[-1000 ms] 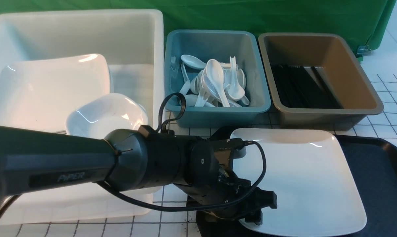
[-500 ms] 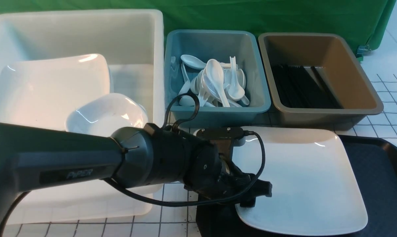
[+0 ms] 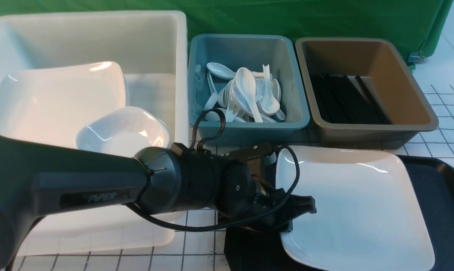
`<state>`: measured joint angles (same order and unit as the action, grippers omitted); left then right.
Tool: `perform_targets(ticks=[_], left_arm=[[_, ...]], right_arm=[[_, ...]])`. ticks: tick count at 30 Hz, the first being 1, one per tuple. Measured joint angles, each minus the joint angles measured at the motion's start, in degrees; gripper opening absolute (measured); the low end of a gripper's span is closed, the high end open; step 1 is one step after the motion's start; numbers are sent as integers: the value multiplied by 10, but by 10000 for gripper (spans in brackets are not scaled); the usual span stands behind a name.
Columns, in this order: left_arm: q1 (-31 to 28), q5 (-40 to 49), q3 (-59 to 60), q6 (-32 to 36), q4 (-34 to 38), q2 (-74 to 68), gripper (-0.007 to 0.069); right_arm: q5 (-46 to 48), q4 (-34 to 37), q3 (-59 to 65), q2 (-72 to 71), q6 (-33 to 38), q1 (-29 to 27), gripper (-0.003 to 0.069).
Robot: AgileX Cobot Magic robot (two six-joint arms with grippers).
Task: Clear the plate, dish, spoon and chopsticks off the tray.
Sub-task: Use the left arm to grab a plate from the dinner plate, then use the left arm to put the plate into the large storage box on the left
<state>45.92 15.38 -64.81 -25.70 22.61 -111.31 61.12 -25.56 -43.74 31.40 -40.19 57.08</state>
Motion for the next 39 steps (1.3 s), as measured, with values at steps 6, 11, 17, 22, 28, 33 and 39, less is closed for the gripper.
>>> perform_targets(ticks=[6,11,17,22,28,33,39], left_arm=[[0,21,1,15,-6,60,22],[0,16,1,24,-17,119,13],[0,24,2,41,-24,139,15],[0,35,2,44,-24,143,15],[0,51,2,47,-28,182,18],[0,42,2,48,-32,228,20],[-9,22,2,49,-31,259,20]], right_arm=[[0,0,0,0,0,0,51],[0,0,0,0,0,0,53],[-1,0,0,0,3,0,61],[-1,0,0,0,9,0,64],[-1,0,0,0,11,0,71],[-1,0,0,0,13,0,71],[-1,0,0,0,13,0,71]])
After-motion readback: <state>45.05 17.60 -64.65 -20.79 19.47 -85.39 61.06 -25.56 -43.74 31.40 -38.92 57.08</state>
